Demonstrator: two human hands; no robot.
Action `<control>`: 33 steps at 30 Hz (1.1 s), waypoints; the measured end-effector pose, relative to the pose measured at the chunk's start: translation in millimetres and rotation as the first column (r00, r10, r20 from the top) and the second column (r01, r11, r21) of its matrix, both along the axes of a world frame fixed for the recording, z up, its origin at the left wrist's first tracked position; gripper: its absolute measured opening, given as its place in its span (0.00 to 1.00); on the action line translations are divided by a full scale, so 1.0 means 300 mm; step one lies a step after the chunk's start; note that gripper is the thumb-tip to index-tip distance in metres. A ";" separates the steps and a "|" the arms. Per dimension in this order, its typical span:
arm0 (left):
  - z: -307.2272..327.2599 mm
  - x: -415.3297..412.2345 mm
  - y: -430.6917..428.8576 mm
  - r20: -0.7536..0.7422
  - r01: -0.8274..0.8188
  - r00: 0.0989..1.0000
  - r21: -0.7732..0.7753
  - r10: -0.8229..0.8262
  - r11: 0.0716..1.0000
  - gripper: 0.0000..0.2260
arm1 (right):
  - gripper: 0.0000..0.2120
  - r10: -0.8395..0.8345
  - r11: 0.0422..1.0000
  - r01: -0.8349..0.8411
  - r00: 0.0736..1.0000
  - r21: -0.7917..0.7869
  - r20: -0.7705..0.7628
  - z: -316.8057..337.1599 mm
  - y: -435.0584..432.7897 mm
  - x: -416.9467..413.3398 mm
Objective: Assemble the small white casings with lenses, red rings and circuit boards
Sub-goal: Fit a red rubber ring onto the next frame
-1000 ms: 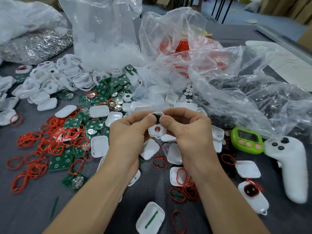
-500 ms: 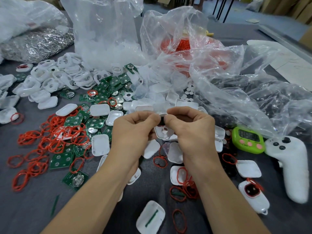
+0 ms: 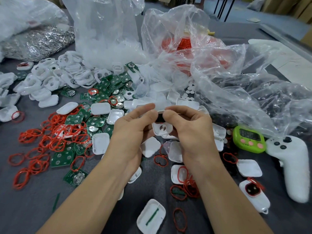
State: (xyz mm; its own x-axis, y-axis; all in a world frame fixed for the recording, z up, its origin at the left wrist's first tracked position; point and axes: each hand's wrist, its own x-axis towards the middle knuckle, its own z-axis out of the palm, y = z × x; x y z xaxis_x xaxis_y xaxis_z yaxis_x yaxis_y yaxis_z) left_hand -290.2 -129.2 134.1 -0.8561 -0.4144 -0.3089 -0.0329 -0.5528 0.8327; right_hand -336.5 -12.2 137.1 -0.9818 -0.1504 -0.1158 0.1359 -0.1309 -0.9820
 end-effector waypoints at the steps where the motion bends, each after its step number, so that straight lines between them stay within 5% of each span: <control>1: -0.001 0.001 -0.001 0.008 -0.001 1.000 -0.036 0.001 0.999 0.07 | 0.04 -0.006 1.000 0.006 1.000 0.003 -0.015 0.001 0.000 0.001; 8: -0.013 0.008 0.007 0.008 -0.067 0.997 -0.386 0.076 0.920 0.10 | 0.05 -0.045 0.999 0.044 0.994 -0.008 -0.097 -0.009 -0.005 0.007; 16: -0.014 0.014 0.000 0.004 -0.076 0.996 -0.485 0.089 0.871 0.06 | 0.10 0.004 1.000 -0.005 0.998 -0.005 -0.069 -0.020 -0.001 0.002; 23: -0.010 0.014 0.009 -0.014 -0.134 0.985 -0.674 0.169 0.726 0.06 | 0.11 0.045 0.991 -0.014 0.971 0.131 -0.236 -0.023 0.005 -0.001; 29: -0.009 0.009 -0.001 0.058 0.033 0.998 -0.520 -0.003 0.853 0.07 | 0.13 -0.015 0.998 0.027 0.985 0.062 -0.174 -0.023 0.008 -0.006; 33: 0.010 0.013 -0.001 0.055 0.050 0.998 -0.435 -0.029 0.899 0.13 | 0.11 0.012 0.988 0.023 0.974 0.151 -0.225 -0.024 0.005 0.002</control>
